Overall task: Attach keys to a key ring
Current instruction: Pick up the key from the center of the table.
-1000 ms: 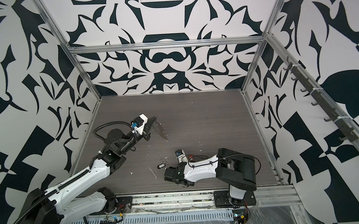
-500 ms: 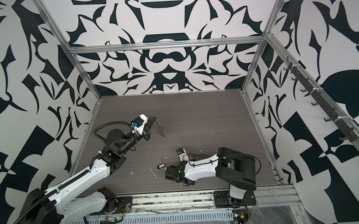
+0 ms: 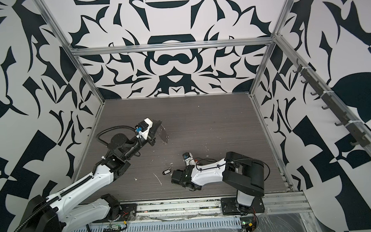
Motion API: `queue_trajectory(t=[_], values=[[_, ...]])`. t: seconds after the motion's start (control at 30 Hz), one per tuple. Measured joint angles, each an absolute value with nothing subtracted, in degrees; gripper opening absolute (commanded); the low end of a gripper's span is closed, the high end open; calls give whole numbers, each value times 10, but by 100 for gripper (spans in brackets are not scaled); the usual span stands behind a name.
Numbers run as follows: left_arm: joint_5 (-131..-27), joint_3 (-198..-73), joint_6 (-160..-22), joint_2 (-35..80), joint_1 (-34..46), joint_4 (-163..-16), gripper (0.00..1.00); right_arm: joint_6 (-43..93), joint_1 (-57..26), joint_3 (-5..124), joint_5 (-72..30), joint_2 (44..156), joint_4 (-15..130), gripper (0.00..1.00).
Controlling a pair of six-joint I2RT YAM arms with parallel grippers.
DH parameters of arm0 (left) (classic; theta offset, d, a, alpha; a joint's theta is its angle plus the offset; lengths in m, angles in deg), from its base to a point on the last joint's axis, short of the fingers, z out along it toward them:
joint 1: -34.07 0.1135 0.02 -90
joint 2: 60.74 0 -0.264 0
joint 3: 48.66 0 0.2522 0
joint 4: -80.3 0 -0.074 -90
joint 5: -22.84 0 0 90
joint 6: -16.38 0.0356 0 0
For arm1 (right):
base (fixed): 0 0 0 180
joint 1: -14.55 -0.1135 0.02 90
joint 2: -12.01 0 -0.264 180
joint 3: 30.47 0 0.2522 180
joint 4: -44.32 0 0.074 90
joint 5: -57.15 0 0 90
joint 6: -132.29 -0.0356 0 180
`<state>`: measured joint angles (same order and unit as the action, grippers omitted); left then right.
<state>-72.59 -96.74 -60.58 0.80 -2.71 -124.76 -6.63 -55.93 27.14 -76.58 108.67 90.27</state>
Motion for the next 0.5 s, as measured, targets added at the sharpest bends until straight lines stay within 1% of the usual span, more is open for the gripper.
queue_trajectory(t=[0.5], values=[[-726,-967,-606,8,-27,-1250,0,-53,-552,271,-761,1087,899,15]])
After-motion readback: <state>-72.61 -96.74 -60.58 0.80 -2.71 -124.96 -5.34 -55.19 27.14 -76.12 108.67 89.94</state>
